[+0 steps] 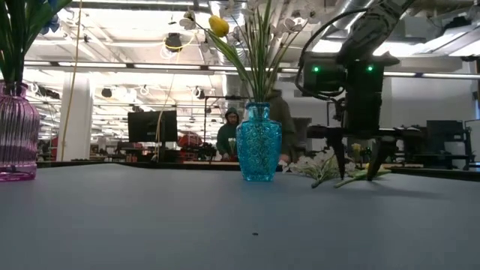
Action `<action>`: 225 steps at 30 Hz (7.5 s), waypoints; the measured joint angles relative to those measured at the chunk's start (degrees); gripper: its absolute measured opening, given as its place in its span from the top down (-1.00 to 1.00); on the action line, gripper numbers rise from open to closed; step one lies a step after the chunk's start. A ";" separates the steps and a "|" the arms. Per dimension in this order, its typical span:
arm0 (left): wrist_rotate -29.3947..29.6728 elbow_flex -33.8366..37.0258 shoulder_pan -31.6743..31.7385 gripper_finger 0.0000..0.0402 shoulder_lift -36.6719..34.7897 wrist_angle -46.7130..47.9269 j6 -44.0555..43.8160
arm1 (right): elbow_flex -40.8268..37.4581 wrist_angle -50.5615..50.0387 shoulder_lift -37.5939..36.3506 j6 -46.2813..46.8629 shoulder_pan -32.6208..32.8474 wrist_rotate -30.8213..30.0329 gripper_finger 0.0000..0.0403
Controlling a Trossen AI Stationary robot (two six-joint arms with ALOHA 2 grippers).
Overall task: Sort flowers into vase by color
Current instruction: Put the yellow tulip into the blue vase, then put the white flowers into the blue vase
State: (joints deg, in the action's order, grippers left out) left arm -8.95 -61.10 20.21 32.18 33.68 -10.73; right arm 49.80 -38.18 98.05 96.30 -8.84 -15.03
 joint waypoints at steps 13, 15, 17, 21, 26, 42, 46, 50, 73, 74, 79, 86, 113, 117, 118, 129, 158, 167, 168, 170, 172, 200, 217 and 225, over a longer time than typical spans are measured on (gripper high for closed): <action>-0.33 0.00 0.01 0.12 0.00 0.29 -0.65 | -0.38 -8.37 -4.63 5.53 -0.28 -1.56 0.86; -0.33 0.00 0.00 0.12 0.00 0.28 -0.63 | -0.48 -12.11 -7.24 6.99 -0.28 -3.09 0.85; -0.33 0.00 0.00 0.12 0.00 0.28 -0.61 | -0.36 -14.81 -10.45 7.29 -0.31 -4.56 0.88; -0.78 0.00 0.01 0.12 -0.34 0.30 -0.58 | -0.39 -17.77 -17.22 9.26 0.99 -9.07 0.92; -0.72 -0.02 0.00 0.12 -0.86 0.15 -0.52 | -0.31 -13.69 -26.24 11.53 4.58 -23.71 0.92; 0.73 -0.01 0.02 0.12 -0.85 -1.32 -1.28 | -0.54 35.79 -34.00 -52.04 7.09 -39.42 0.92; 0.74 -0.01 0.02 0.12 -0.85 -1.56 -2.29 | -5.84 53.11 -33.93 -62.04 7.19 -36.47 0.92; 0.74 -0.01 0.02 0.12 -0.85 -1.56 -3.07 | -15.05 79.40 -33.28 -71.24 6.79 -28.61 0.92; 2.27 -0.02 0.02 0.12 -0.85 -1.51 -5.85 | -22.91 127.53 -8.47 -84.34 8.00 -17.57 0.92; 2.27 -0.02 0.02 0.12 -0.85 -1.51 -5.87 | -22.85 127.96 -8.49 -84.33 8.04 -17.55 0.92; 2.27 -0.02 0.02 0.12 -0.85 -1.51 -5.87 | -22.34 128.01 -9.10 -84.98 8.19 -17.41 0.92; 2.29 -0.02 0.02 0.12 -0.85 -1.51 -5.85 | -22.28 125.97 -8.70 -87.75 9.75 -17.28 0.92; 2.25 -0.01 0.02 0.12 -0.85 -2.66 -6.65 | -22.33 104.06 -8.69 -90.20 11.12 -11.57 0.93; 2.25 -0.02 0.02 0.12 -0.85 -3.72 -6.62 | -22.34 103.34 -8.69 -85.90 11.10 -10.51 0.90; 2.25 -0.02 0.02 0.12 -0.85 -4.03 -6.60 | -22.28 103.31 -8.69 -84.44 11.08 -10.51 0.87; 2.23 -0.02 0.02 0.12 -0.85 -4.79 -6.53 | -20.09 102.86 -8.69 -82.63 11.66 -10.11 0.44; 1.31 -0.02 0.02 0.12 -0.85 -4.71 -3.47 | -20.07 52.64 -37.24 -70.81 12.57 3.35 -0.05; 1.33 -0.02 0.02 0.12 -0.85 -4.73 -3.43 | -20.07 33.03 -44.12 -47.06 7.52 5.90 -0.05; 1.32 -0.02 0.02 0.12 -0.85 -4.73 -3.43 | -20.07 30.42 -44.12 -43.08 6.59 7.07 -0.05; 1.31 -0.02 0.02 0.12 -0.85 -4.73 -3.43 | -20.07 24.66 -43.54 -34.22 4.73 9.27 -0.05; 1.33 -0.02 0.02 0.12 -0.85 -4.73 -3.43 | -20.07 20.77 -42.13 -26.97 2.75 9.60 -0.05; -2.86 -0.01 0.00 0.12 -1.20 -4.52 -4.98 | -4.98 23.34 -3.45 -15.51 -6.34 10.45 0.04; 1.69 -0.02 0.02 0.12 -4.52 -1.93 -3.23 | -5.10 17.97 -16.35 -17.10 -2.32 0.13 0.87; 2.12 -0.02 0.02 0.12 -4.50 -0.99 -3.01 | -5.05 9.35 -31.61 -13.85 9.02 -24.75 0.87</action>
State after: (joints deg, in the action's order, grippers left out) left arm -6.83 -61.12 20.23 27.68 32.69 -13.74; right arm 44.76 -28.83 66.44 82.45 0.18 -39.77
